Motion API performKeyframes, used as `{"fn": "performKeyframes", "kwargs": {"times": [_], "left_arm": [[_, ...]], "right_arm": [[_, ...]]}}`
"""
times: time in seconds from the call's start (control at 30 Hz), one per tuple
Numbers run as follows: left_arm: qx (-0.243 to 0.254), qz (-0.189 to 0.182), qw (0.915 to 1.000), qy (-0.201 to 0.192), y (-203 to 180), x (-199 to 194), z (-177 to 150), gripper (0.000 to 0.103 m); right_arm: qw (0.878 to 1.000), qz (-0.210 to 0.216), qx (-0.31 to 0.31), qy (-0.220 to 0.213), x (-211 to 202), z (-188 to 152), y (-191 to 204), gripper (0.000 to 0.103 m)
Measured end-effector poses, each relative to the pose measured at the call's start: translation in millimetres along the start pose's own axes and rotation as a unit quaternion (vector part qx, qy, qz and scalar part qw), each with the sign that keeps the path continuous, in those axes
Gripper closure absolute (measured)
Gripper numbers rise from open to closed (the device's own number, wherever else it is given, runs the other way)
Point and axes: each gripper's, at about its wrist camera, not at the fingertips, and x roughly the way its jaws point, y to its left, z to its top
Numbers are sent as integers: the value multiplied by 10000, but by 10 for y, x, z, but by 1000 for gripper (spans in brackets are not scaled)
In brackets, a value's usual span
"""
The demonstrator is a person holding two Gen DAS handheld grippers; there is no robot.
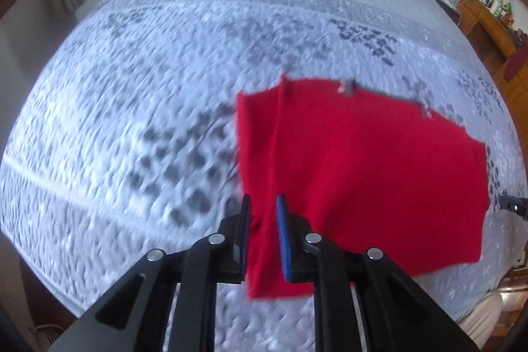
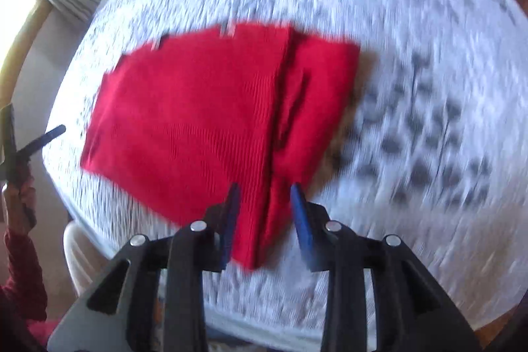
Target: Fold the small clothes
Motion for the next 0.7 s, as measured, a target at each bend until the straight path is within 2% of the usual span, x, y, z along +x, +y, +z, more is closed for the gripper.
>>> {"fn": "performKeyframes", "kwargs": {"times": [0.07,0.23,0.37,0.4,0.5,0.6,0.67,0.7], "left_arm": [[124,-96,9999,23,-207,145,193,86],[320,-98,9988,353,-559,695,515,86],[377,-6,9974,618,-606,1052,610,81],[391,27,9972,642,-605,1108,625,79],[401,33,9969,674,-561,1186,665,76],[398,-21,9969,686,-526,1215,681,75],[336,-24,9969,705,-495,1266,672,73],[329,-13,9969,710,-487,1290,666,73]], "right_arm": [[9995,231,198,6,127,309,-74,67],[9987,128,451,219,620,918,-209,67],[9980,125,498,378,884,1100,-263,67],[9978,161,503,395,919,1129,-274,70],[9979,246,443,400,967,1204,-263,99],[9989,98,382,248,927,1238,-257,99],[9979,-291,471,334,989,1219,-323,100],[9974,-277,530,393,1056,1207,-354,100]]}}
